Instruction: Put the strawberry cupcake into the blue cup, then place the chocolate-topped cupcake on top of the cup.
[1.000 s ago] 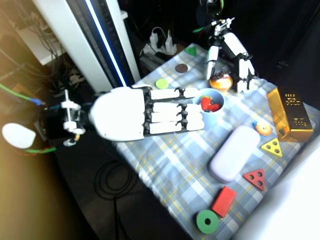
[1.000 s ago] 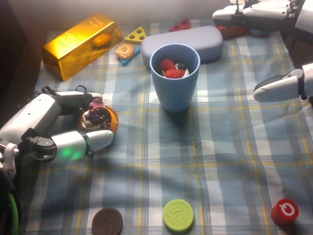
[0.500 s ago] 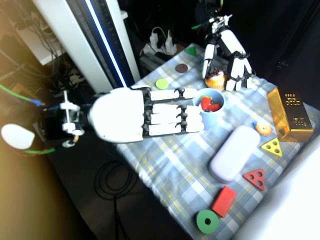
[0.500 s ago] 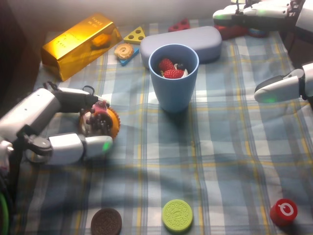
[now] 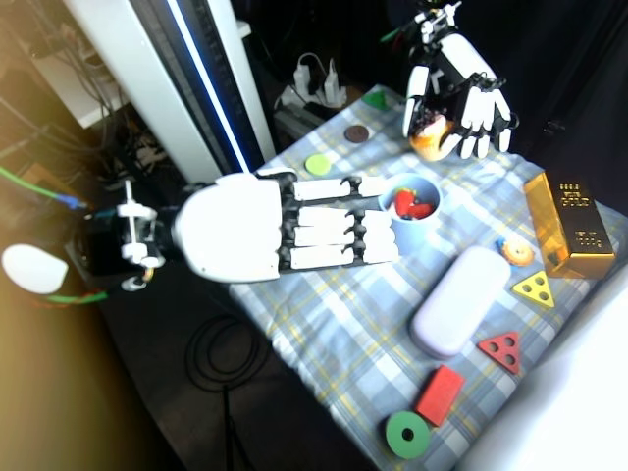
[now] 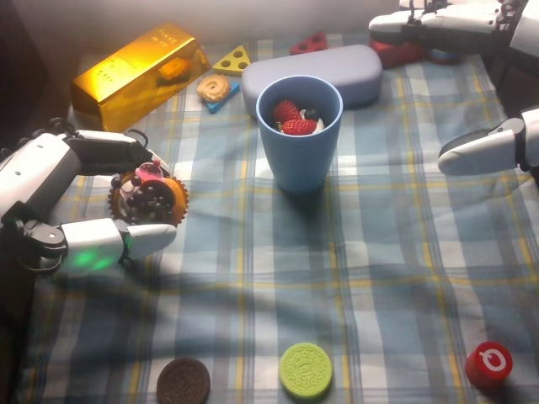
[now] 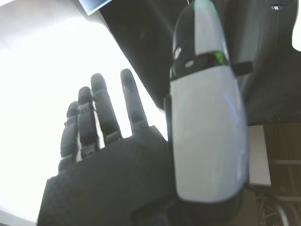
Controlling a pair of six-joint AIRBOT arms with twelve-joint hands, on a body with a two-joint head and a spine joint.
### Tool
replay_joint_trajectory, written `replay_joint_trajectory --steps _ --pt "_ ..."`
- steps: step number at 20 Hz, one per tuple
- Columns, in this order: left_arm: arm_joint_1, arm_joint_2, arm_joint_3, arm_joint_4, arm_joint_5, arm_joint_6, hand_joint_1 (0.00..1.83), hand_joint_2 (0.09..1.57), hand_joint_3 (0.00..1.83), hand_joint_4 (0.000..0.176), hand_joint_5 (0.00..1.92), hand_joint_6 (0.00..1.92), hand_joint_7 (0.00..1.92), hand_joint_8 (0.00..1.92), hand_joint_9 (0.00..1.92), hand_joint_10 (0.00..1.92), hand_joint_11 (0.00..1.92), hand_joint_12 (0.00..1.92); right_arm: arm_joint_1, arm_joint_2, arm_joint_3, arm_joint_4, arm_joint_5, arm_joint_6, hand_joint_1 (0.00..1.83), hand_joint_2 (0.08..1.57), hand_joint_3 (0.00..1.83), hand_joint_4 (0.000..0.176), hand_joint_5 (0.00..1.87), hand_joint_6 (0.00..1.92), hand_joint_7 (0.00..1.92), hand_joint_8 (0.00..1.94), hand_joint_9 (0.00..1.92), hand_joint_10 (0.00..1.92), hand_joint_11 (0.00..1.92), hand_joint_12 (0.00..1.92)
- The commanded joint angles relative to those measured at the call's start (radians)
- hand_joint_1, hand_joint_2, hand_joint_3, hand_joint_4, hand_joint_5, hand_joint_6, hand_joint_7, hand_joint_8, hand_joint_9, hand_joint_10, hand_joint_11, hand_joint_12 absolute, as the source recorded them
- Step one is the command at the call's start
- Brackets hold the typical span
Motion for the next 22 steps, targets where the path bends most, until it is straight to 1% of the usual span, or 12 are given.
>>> replay_joint_trajectory --steps 1,6,7,8,9,12,13,14,17,19,20,22 --pt "-0.022 0.014 -0.002 0.040 -0.130 -0.008 0.98 1.16 0.00 0.172 0.88 1.14 0.79 0.00 0.60 0.00 0.05 0.76 0.002 0.000 0.003 0.056 0.108 0.006 0.38 0.96 0.00 0.107 0.11 0.00 0.24 0.00 0.09 0.00 0.00 0.00" --pt "-0.051 0.037 0.001 0.057 -0.142 -0.008 0.98 1.15 0.00 0.176 0.88 1.13 0.79 0.00 0.63 0.00 0.12 0.67 0.002 0.001 0.003 0.056 0.108 0.006 0.40 0.96 0.00 0.118 0.12 0.00 0.26 0.00 0.10 0.00 0.00 0.00" --pt "-0.064 0.037 0.010 0.060 -0.146 -0.008 0.85 1.11 0.00 0.080 0.76 0.45 0.78 0.00 0.62 0.01 0.13 0.61 0.002 0.000 0.003 0.056 0.108 0.006 0.41 0.96 0.00 0.117 0.13 0.00 0.27 0.01 0.12 0.01 0.01 0.00" --pt "-0.066 0.037 0.011 0.061 -0.147 -0.008 0.85 1.11 0.00 0.080 0.76 0.45 0.78 0.00 0.62 0.01 0.13 0.61 0.002 0.000 0.003 0.056 0.108 0.006 0.41 0.96 0.00 0.117 0.13 0.00 0.27 0.01 0.12 0.01 0.01 0.00" --pt "-0.071 0.036 0.014 0.064 -0.149 -0.008 0.86 1.08 0.00 0.065 0.81 0.15 0.78 0.00 0.64 0.01 0.15 0.58 0.002 0.000 0.003 0.056 0.108 0.006 0.44 0.95 0.00 0.107 0.14 0.01 0.28 0.01 0.12 0.01 0.01 0.00" --pt "-0.101 0.028 0.031 0.081 -0.146 -0.008 0.87 1.04 0.00 0.087 0.86 0.01 0.80 0.00 0.68 0.00 0.29 0.58 0.002 0.000 0.004 0.056 0.108 0.006 0.42 0.94 0.00 0.119 0.15 0.01 0.29 0.01 0.10 0.01 0.00 0.00" --pt "-0.115 0.021 0.040 0.086 -0.136 -0.008 0.90 1.03 0.00 0.067 0.88 0.01 0.81 0.00 0.69 0.00 0.30 0.58 0.002 0.000 0.004 0.056 0.108 0.006 0.41 0.94 0.00 0.121 0.15 0.01 0.29 0.01 0.12 0.01 0.01 0.01" --pt "-0.131 0.013 0.051 0.090 -0.124 -0.008 0.88 1.02 0.00 0.092 0.87 0.00 0.79 0.00 0.65 0.00 0.26 0.56 0.002 0.001 0.004 0.057 0.108 0.006 0.43 0.95 0.00 0.105 0.16 0.00 0.32 0.00 0.17 0.01 0.02 0.01" --pt "-0.159 -0.003 0.071 0.100 -0.105 -0.008 0.90 1.01 0.00 0.045 0.95 0.00 0.80 0.00 0.66 0.00 0.26 0.40 0.002 0.002 0.004 0.057 0.109 0.006 0.53 0.98 0.01 0.081 0.17 0.00 0.29 0.00 0.20 0.01 0.05 0.02" --pt "-0.180 -0.016 0.085 0.109 -0.093 -0.008 0.80 1.02 0.00 0.082 0.95 0.00 0.84 0.00 0.70 0.00 0.35 0.20 0.002 0.003 0.004 0.057 0.109 0.006 0.55 0.98 0.00 0.101 0.18 0.01 0.31 0.01 0.18 0.00 0.04 0.02" --pt "-0.198 -0.026 0.098 0.119 -0.078 -0.008 0.78 1.00 0.00 0.136 0.96 0.01 0.84 0.00 0.68 0.00 0.35 0.18 0.002 0.003 0.004 0.057 0.109 0.006 0.56 0.98 0.00 0.099 0.18 0.00 0.30 0.00 0.18 0.00 0.04 0.02" --pt "-0.215 -0.038 0.113 0.127 -0.057 -0.008 0.82 1.00 0.00 0.122 0.97 0.00 0.74 0.00 0.53 0.00 0.24 0.33 0.002 0.003 0.004 0.057 0.109 0.005 0.54 0.98 0.00 0.089 0.17 0.00 0.31 0.00 0.19 0.00 0.08 0.04"
